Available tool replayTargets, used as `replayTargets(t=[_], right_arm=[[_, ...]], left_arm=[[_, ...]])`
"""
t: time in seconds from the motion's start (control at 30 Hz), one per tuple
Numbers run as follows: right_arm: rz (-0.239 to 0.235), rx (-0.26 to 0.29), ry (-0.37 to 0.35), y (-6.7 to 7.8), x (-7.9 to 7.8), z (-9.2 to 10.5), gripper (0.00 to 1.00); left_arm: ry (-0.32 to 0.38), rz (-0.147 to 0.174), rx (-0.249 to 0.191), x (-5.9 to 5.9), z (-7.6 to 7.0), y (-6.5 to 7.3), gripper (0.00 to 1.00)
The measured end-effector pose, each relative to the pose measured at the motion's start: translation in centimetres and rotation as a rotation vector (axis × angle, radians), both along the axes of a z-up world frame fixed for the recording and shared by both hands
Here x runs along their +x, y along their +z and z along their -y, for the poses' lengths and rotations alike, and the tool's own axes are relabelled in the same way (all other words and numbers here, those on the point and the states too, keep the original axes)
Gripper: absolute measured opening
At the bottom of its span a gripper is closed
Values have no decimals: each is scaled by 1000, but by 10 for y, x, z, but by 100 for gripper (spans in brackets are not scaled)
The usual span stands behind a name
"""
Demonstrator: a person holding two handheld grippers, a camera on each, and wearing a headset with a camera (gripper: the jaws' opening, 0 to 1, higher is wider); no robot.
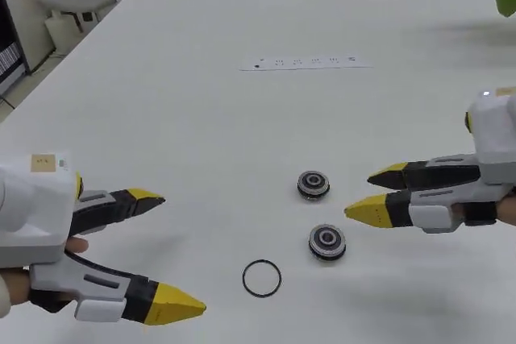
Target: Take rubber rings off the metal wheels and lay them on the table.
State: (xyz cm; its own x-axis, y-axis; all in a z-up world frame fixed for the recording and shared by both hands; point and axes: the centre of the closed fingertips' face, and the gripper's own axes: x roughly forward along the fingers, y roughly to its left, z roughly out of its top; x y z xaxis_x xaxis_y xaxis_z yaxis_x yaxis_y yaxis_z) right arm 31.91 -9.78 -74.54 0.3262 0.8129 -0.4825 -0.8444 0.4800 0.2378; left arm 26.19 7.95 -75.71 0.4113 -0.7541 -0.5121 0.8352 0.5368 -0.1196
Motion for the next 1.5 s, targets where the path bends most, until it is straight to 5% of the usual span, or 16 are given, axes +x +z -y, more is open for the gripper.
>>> replayTargets(t=[0.4,0.67,0.87,1.2,1.5], right_arm=[[-3,22,-57,-4,-6,23,49],[-1,39,-61,-5,-7,18,50],[3,52,-57,-4,-7,14,50],[3,59,-27,-7,-8,5,47],[-1,56,15,-14,-12,-3,47]], left_arm=[[-10,35,-21,10,6,32,100],[-8,66,19,22,11,53,100],[-41,113,-34,30,30,78,99],[-113,186,-47,39,65,101,97],[-164,217,-73,50,98,108,92]])
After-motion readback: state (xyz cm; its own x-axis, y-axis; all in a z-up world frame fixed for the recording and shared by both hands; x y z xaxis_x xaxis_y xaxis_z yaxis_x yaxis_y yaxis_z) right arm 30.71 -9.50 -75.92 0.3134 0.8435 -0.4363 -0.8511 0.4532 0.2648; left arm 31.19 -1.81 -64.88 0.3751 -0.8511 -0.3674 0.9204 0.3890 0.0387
